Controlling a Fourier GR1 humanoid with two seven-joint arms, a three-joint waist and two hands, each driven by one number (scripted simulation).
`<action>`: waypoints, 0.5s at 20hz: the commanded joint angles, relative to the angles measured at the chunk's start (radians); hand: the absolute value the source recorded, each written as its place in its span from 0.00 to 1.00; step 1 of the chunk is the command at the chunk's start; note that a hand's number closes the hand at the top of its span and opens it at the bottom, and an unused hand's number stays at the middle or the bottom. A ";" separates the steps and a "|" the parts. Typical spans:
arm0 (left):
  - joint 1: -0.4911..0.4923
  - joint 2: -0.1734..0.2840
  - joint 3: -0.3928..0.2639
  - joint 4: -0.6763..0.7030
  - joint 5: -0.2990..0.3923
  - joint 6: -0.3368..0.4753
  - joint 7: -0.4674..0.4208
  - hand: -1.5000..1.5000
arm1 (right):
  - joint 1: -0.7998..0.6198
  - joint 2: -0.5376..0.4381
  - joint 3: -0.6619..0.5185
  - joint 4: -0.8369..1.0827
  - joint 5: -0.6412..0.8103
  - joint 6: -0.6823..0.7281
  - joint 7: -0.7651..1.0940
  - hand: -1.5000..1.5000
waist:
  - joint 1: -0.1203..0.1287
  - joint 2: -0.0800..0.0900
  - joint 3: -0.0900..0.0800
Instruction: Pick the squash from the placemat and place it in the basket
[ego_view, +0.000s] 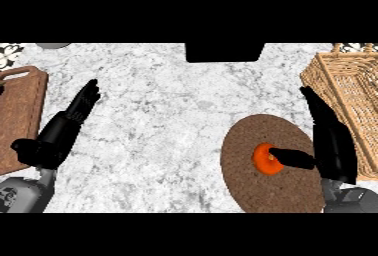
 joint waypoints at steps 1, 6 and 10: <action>0.009 -0.003 0.000 0.006 -0.012 0.010 -0.001 0.50 | -0.011 -0.092 0.049 -0.106 0.034 0.267 0.233 0.00 | -0.006 -0.005 -0.002; 0.019 0.001 0.006 -0.015 -0.006 -0.009 -0.013 0.50 | -0.038 -0.107 0.059 -0.335 -0.161 0.573 0.502 0.00 | 0.005 -0.001 0.005; 0.046 -0.012 0.006 -0.017 -0.020 -0.011 -0.048 0.50 | -0.104 -0.104 -0.011 -0.517 -0.331 0.728 0.738 0.00 | 0.021 0.006 0.008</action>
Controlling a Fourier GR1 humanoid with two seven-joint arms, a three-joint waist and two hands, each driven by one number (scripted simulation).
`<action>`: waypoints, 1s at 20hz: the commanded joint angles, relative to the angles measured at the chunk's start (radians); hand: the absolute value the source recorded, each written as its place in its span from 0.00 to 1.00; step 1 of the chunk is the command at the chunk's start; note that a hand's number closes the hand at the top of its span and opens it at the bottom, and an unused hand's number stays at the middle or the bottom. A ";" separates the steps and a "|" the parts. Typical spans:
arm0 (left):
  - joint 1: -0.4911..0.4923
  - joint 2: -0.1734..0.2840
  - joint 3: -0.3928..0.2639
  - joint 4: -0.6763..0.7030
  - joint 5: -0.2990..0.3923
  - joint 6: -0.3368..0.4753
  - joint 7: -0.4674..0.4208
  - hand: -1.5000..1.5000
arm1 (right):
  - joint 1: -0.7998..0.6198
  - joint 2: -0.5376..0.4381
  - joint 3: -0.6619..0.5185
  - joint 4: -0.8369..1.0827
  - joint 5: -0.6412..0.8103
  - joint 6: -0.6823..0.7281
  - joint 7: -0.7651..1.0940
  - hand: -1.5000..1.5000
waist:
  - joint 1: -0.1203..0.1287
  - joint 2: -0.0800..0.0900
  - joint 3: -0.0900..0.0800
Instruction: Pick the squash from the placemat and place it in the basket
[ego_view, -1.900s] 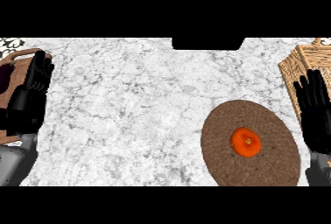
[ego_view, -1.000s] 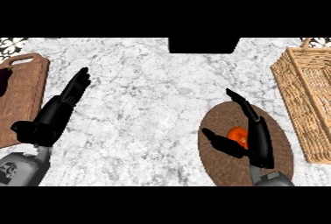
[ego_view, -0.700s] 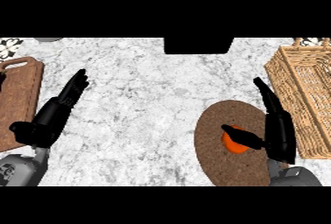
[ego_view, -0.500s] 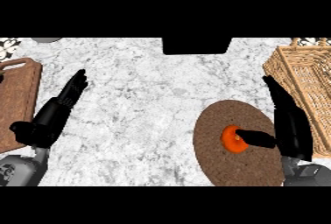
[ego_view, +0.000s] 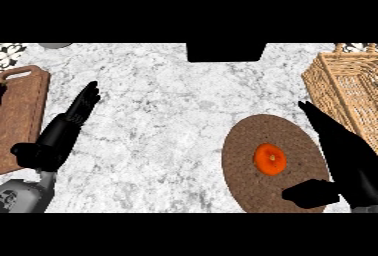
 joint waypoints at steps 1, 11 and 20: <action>-0.016 0.011 0.012 -0.019 -0.004 -0.006 0.031 0.50 | -0.014 -0.017 -0.031 -0.241 -0.133 0.183 0.293 0.00 | -0.001 0.001 0.003; 0.009 -0.060 -0.007 -0.045 -0.053 -0.009 0.026 0.50 | 0.105 -0.079 -0.104 -0.335 -0.158 0.119 0.286 0.00 | 0.022 0.011 0.006; 0.038 -0.045 0.071 -0.058 -0.050 -0.094 0.029 0.50 | 0.176 0.044 -0.126 -0.197 -0.006 0.022 0.072 0.00 | 0.028 0.013 0.007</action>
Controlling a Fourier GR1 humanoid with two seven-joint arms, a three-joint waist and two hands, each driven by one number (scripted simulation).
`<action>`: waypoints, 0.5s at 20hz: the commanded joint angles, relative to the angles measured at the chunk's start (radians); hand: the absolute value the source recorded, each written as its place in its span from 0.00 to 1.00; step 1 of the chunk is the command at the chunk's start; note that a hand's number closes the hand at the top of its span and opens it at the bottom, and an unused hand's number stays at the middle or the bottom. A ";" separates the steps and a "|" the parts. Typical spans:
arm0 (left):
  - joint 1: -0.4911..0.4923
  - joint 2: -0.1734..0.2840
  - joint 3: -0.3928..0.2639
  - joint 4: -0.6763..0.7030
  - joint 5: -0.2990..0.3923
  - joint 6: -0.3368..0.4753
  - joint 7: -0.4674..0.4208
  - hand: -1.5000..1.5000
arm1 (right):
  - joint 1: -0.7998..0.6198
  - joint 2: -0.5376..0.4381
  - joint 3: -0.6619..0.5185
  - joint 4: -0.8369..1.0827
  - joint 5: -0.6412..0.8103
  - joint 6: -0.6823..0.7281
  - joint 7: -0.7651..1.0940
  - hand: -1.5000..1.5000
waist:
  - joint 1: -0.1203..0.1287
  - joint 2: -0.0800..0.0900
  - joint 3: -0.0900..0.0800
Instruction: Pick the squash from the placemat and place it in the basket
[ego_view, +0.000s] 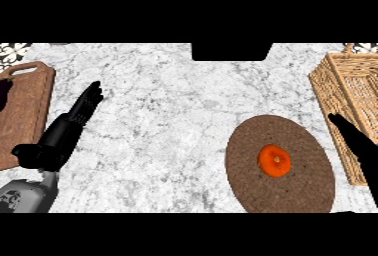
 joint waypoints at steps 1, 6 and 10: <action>0.023 -0.002 0.010 -0.041 -0.007 -0.030 0.037 0.50 | 0.027 0.100 0.083 0.048 0.155 -0.065 0.038 0.00 | 0.005 0.000 0.000; 0.037 -0.014 0.054 -0.085 -0.020 -0.037 0.064 0.50 | 0.160 0.122 0.077 0.175 0.274 -0.149 -0.192 0.00 | 0.001 0.000 0.001; -0.086 -0.070 0.077 0.062 -0.043 -0.069 0.063 0.50 | 0.090 0.168 0.058 0.328 0.312 -0.188 -0.283 0.00 | -0.002 0.003 0.001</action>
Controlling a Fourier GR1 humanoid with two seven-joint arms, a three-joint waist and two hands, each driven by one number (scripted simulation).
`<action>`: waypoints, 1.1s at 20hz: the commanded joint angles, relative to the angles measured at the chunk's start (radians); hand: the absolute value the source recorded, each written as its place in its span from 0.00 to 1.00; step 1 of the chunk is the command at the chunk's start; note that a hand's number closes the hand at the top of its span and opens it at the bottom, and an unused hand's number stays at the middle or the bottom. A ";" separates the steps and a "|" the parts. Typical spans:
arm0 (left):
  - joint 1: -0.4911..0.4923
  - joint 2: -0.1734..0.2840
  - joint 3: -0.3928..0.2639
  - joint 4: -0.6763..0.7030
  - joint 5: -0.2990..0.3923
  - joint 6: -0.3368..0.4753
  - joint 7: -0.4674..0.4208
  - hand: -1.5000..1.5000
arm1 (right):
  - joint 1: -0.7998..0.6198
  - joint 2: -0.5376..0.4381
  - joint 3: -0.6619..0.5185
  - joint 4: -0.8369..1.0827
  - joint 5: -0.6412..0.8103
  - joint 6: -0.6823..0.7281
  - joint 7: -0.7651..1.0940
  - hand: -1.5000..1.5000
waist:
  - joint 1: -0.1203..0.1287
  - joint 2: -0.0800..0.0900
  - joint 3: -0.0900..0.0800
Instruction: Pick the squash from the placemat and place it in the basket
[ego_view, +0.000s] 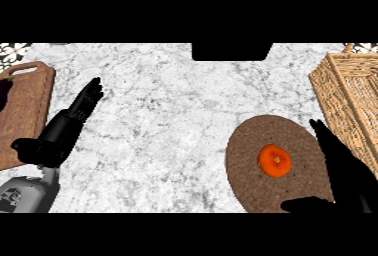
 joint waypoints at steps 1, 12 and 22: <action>-0.013 -0.022 0.031 -0.041 -0.019 -0.006 0.048 0.50 | 0.073 0.018 -0.013 0.097 0.063 -0.068 -0.135 0.00 | 0.000 0.000 0.000; 0.028 -0.124 0.032 -0.073 -0.118 -0.033 0.057 0.50 | -0.018 0.143 -0.031 0.082 0.075 0.000 -0.132 0.00 | 0.003 -0.001 0.000; 0.048 -0.103 0.145 -0.056 -0.114 -0.141 0.018 0.50 | -0.010 0.144 -0.063 0.126 0.140 0.099 -0.140 0.00 | 0.004 0.000 0.000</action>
